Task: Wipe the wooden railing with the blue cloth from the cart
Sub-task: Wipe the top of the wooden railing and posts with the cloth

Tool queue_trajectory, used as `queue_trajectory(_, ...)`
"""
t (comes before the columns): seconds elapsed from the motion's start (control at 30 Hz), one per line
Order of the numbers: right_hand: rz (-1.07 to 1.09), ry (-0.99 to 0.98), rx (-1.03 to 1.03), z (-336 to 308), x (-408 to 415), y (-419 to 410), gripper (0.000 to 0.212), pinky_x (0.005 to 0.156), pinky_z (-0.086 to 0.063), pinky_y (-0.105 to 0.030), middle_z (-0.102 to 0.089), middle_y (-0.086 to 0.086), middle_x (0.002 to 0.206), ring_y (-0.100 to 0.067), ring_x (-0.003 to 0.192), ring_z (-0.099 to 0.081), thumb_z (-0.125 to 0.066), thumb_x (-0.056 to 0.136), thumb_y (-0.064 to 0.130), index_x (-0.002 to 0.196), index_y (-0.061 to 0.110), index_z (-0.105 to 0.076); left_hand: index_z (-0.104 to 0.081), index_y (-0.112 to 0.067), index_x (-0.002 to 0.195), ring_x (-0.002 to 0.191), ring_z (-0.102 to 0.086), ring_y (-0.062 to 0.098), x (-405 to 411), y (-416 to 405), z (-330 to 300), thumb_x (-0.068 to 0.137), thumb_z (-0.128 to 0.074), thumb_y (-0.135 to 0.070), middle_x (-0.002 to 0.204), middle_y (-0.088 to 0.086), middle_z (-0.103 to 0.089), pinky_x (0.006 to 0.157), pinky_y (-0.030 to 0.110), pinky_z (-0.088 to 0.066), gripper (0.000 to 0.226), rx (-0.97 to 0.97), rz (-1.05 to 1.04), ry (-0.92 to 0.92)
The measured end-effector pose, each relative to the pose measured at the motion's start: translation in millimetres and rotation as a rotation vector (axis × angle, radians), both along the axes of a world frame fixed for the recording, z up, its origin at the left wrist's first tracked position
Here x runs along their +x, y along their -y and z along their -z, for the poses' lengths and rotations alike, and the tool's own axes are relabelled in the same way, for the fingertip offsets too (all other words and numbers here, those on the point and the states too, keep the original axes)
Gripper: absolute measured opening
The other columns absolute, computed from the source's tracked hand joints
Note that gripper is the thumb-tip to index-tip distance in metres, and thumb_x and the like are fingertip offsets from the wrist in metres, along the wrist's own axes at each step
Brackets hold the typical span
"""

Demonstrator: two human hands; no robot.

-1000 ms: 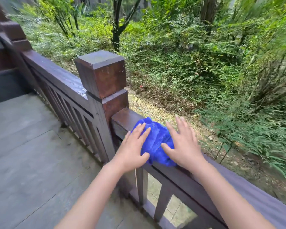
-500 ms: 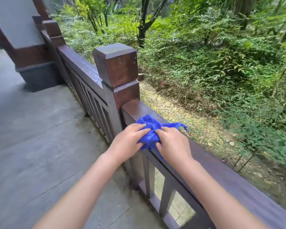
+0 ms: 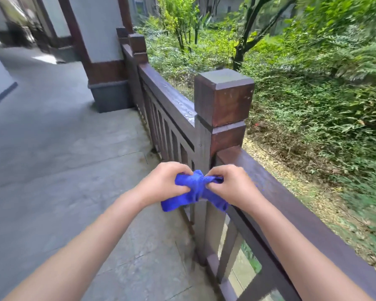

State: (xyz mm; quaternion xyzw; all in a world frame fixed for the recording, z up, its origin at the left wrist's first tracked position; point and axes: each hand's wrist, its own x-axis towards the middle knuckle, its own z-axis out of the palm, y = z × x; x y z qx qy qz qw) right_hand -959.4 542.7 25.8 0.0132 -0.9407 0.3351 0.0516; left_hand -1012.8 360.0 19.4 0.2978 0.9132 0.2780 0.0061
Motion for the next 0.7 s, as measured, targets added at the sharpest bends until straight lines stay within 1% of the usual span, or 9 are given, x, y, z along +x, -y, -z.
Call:
queue_trajectory(0.1, -0.055, 0.016, -0.003, -5.9, -30.4, 23.8, 0.015, 0.062, -0.046, -0.026, -0.070, 0.002, 0.073, -0.013, 0.071, -0.061, -0.059, 0.073, 0.017, 0.080, 0.020, -0.071, -0.066, -0.023, 0.094, 0.077, -0.052, -0.004, -28.1, 29.3, -7.8, 0.069, -0.069, -0.019, 0.087, -0.013, -0.062, 0.068, -0.001, -0.034, 0.025, -0.027, -0.002, 0.044)
queue_trajectory(0.17, -0.071, 0.024, -0.005, -8.5, -54.0, 40.6, 0.012, 0.055, -0.042, -0.013, -0.069, 0.005, 0.069, -0.004, 0.064, -0.058, -0.060, 0.072, 0.016, 0.076, 0.020, -0.070, -0.066, -0.024, 0.092, 0.077, -0.051, -0.016, -51.9, 50.2, -10.4, 0.070, -0.069, -0.021, 0.083, -0.016, -0.060, 0.066, -0.002, -0.034, 0.022, -0.027, 0.020, 0.063)
queue_trajectory(0.23, -0.052, 0.027, -0.026, -11.6, -77.9, 58.9, 0.010, 0.051, -0.039, -0.007, -0.066, 0.010, 0.062, 0.004, 0.058, -0.056, -0.061, 0.071, 0.017, 0.072, 0.023, -0.069, -0.066, -0.025, 0.091, 0.076, -0.049, -0.021, -78.8, 70.8, -12.7, 0.071, -0.068, -0.022, 0.079, -0.019, -0.059, 0.065, -0.002, -0.035, 0.020, -0.013, 0.055, 0.082)
queue_trajectory(0.27, -0.035, 0.024, -0.039, -13.2, -90.0, 68.3, 0.010, 0.050, -0.039, -0.005, -0.065, 0.012, 0.060, 0.007, 0.056, -0.054, -0.061, 0.070, 0.017, 0.069, 0.024, -0.068, -0.066, -0.026, 0.090, 0.076, -0.050, -0.020, -93.5, 80.5, -14.8, 0.071, -0.068, -0.023, 0.078, -0.020, -0.059, 0.065, -0.001, -0.036, 0.020, -0.009, 0.076, 0.091)
queue_trajectory(0.33, 0.004, 0.018, -0.053, -16.8, -113.6, 86.7, 0.013, 0.049, -0.039, -0.005, -0.063, 0.013, 0.058, 0.008, 0.054, -0.053, -0.061, 0.070, 0.017, 0.064, 0.028, -0.066, -0.066, -0.027, 0.091, 0.078, -0.052, -0.013, -124.0, 97.7, -19.8, 0.072, -0.067, -0.024, 0.081, -0.018, -0.062, 0.064, 0.001, -0.037, 0.020, -0.007, 0.122, 0.095)
queue_trajectory(0.43, 0.068, 0.030, -0.033, -21.6, -147.7, 111.1, 0.010, 0.049, -0.039, -0.007, -0.065, 0.010, 0.061, 0.003, 0.055, -0.055, -0.061, 0.070, 0.019, 0.067, 0.027, -0.067, -0.065, -0.027, 0.093, 0.082, -0.054, -0.001, -169.8, 117.1, -26.9, 0.073, -0.064, -0.025, 0.087, -0.012, -0.064, 0.066, 0.010, -0.040, 0.020, -0.036, 0.212, 0.077)
queue_trajectory(0.53, 0.135, 0.020, -0.031, -26.3, -177.5, 130.1, 0.009, 0.050, -0.040, -0.008, -0.068, 0.009, 0.067, -0.001, 0.061, -0.058, -0.062, 0.072, 0.021, 0.069, 0.028, -0.068, -0.065, -0.026, 0.099, 0.088, -0.057, 0.007, -214.8, 129.6, -34.6, 0.075, -0.062, -0.025, 0.095, -0.009, -0.065, 0.078, 0.023, -0.047, 0.024, -0.086, 0.284, 0.041)
queue_trajectory(0.6, 0.176, 0.005, -0.021, -29.8, -193.4, 138.8, 0.011, 0.052, -0.039, -0.006, -0.066, 0.011, 0.067, 0.002, 0.061, -0.057, -0.063, 0.072, 0.021, 0.067, 0.030, -0.067, -0.065, -0.023, 0.101, 0.087, -0.055, 0.008, -240.3, 131.9, -38.5, 0.076, -0.062, -0.023, 0.096, -0.006, -0.066, 0.080, 0.022, -0.044, 0.025, -0.098, 0.339, 0.010)
queue_trajectory(0.7, 0.235, 0.000, 0.000, -34.3, -211.3, 143.0, 0.014, 0.053, -0.038, -0.006, -0.065, 0.011, 0.065, 0.007, 0.058, -0.054, -0.062, 0.074, 0.020, 0.065, 0.031, -0.064, -0.065, -0.018, 0.103, 0.085, -0.050, 0.004, -271.6, 126.0, -41.3, 0.078, -0.062, -0.021, 0.095, -0.005, -0.065, 0.076, 0.017, -0.039, 0.025, -0.080, 0.424, -0.018)
